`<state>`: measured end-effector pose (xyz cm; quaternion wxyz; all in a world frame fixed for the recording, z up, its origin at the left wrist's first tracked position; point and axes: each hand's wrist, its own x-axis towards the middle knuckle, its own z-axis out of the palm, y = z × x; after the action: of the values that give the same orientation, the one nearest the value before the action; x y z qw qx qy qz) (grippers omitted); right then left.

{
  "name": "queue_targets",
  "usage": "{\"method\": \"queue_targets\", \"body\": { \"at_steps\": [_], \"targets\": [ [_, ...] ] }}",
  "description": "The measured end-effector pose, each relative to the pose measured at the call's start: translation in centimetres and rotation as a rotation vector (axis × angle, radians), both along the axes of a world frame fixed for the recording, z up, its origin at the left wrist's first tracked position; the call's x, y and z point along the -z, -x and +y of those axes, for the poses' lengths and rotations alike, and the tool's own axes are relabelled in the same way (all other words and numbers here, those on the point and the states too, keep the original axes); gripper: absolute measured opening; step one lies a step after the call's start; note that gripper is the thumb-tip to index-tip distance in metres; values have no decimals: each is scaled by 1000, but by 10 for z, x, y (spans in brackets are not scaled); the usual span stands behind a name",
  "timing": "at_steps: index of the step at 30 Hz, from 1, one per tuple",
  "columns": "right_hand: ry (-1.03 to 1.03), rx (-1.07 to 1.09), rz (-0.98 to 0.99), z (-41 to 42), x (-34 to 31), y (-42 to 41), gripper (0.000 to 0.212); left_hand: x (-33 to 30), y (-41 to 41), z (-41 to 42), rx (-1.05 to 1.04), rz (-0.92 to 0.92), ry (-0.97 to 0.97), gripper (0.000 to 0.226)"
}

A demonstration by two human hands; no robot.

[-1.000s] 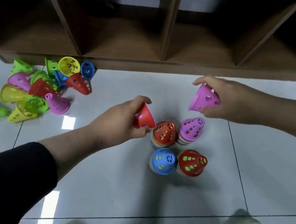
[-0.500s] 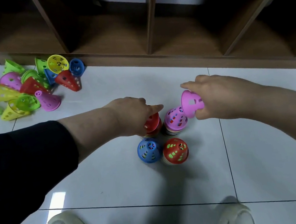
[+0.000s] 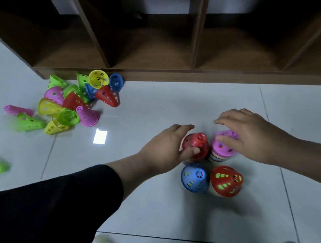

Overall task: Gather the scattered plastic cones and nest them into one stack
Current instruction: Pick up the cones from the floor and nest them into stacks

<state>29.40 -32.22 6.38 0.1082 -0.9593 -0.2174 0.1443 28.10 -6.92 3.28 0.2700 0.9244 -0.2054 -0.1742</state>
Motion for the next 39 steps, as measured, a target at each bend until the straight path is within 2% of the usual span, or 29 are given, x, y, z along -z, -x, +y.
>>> {"method": "queue_targets", "body": {
  "at_steps": [3, 8, 12, 15, 20, 24, 26, 28, 32, 36, 39],
  "targets": [
    [-132, -25, -4, 34, -12, -15, 56, 3, -3, 44, -124, -77, -12, 61],
    [-267, -67, 59, 132, -19, -53, 33, 19, -12, 153, -468, -51, -123, 55],
    [-170, -196, 116, 215, -7, -85, 42, 39, -19, 224, -671, -71, -216, 56],
    [-121, -177, 161, 264, 15, -112, 54, 55, -35, 253, -757, -79, -231, 58],
    [-14, -112, 203, 308, 54, -151, 65, 70, -67, 263, -647, -178, -280, 65],
    [-26, -56, 139, 330, 80, -175, 71, 74, -92, 257, -503, -163, -330, 75],
    [-5, -76, 113, 341, 90, -183, 70, 76, -101, 254, -424, -97, -387, 70],
    [52, -133, 120, 347, 99, -189, 67, 76, -107, 253, -349, -47, -473, 54],
    [103, -120, 139, 345, 116, -191, 59, 74, -105, 255, -307, 12, -568, 31],
    [76, -43, 40, 341, 124, -193, 82, 83, -96, 258, -333, 92, -571, 32],
    [135, -39, 69, 345, 126, -203, 80, 84, -93, 257, -372, 135, -566, 37]
  ]
}}
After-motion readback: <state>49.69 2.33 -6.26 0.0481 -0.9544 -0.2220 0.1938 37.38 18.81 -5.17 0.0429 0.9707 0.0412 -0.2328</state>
